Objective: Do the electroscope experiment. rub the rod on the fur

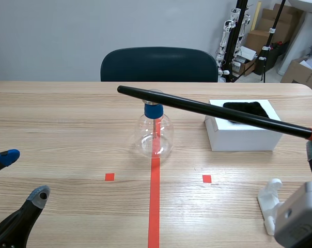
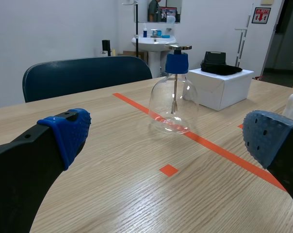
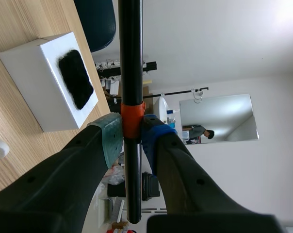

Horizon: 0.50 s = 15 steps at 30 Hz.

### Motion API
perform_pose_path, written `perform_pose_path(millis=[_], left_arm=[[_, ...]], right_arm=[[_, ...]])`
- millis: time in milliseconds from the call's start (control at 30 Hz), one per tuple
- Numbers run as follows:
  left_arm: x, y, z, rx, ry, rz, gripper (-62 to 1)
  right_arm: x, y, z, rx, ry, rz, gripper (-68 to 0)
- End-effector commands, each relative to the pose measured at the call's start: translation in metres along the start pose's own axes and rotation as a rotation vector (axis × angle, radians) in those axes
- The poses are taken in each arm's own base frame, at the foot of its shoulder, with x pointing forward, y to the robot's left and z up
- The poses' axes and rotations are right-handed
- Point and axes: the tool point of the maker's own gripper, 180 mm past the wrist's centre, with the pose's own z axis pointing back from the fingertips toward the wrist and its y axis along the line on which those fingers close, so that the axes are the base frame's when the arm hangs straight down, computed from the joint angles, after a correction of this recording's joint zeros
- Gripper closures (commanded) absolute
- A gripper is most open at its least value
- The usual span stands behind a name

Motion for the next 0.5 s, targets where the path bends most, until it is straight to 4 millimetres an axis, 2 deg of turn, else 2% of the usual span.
perform_pose_path(millis=[0,300,367,467], left_arm=[[0.007,0.003,-0.003,0.001,-0.031,-0.012,-62.3],[0.007,0.003,-0.003,0.001,-0.031,-0.012,-62.3],[0.007,0.003,-0.003,0.001,-0.031,-0.012,-62.3],[0.007,0.003,-0.003,0.001,-0.031,-0.012,-62.3]], right_arm=[[0.000,-0.006,-0.001,-0.025,-0.007,0.005,-3.9],[-0.021,-0.021,-0.010,-0.050,-0.003,0.042,-3.4],[-0.029,-0.024,-0.014,-0.051,0.008,0.045,0.3],[-0.042,-0.021,-0.021,0.000,0.034,0.071,0.0]])
